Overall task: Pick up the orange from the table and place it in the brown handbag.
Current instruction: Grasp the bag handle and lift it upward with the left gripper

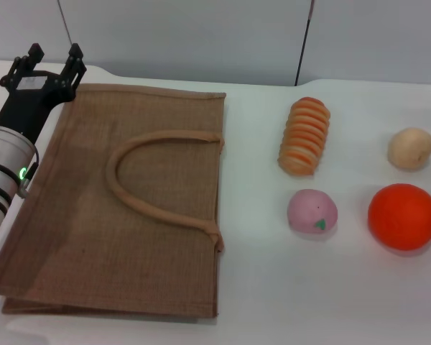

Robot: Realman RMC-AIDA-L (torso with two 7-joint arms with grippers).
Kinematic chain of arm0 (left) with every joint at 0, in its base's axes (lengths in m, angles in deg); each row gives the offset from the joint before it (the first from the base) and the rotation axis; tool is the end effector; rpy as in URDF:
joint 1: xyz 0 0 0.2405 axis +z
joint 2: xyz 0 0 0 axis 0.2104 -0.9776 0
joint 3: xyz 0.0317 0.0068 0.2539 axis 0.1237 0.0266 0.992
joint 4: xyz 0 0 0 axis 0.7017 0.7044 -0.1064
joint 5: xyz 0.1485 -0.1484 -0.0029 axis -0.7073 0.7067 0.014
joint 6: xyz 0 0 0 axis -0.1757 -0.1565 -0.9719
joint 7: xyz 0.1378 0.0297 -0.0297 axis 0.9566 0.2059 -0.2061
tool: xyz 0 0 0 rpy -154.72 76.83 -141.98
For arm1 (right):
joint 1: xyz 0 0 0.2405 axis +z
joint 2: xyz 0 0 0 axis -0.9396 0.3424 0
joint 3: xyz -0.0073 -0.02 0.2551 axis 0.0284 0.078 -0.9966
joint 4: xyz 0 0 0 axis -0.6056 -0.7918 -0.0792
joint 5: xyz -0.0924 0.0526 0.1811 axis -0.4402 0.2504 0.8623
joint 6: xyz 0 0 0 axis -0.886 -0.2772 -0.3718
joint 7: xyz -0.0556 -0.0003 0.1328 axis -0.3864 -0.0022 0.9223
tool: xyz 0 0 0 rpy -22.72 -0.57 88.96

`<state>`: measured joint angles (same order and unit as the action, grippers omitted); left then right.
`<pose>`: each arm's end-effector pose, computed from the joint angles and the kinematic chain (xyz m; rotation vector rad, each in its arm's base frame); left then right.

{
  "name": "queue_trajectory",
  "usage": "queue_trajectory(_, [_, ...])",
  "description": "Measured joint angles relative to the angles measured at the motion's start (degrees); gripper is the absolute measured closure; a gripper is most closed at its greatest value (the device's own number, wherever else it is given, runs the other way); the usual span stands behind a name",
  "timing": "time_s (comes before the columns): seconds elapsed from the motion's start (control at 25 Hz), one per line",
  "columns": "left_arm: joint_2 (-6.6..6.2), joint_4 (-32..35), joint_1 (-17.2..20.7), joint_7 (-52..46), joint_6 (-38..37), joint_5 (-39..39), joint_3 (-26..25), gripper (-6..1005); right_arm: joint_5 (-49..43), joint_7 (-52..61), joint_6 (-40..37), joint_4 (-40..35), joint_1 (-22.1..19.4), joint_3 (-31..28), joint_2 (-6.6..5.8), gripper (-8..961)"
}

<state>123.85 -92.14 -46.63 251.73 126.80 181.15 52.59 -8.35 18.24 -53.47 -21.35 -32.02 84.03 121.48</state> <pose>-0.3093 0.3736 0.0148 -1.5320 -0.5789 -0.8395 0.3181 0.3804 0.0238 -1.3198 0.5723 0.6691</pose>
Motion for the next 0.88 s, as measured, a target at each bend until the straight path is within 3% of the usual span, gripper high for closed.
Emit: queue_trajectory(0.88, [-0.12,-1.09,-0.17,-0.63,-2.48,-0.35,0.02,292,0.23,-0.01,0.37,-0.05,-0.04,-0.06,0.0,189])
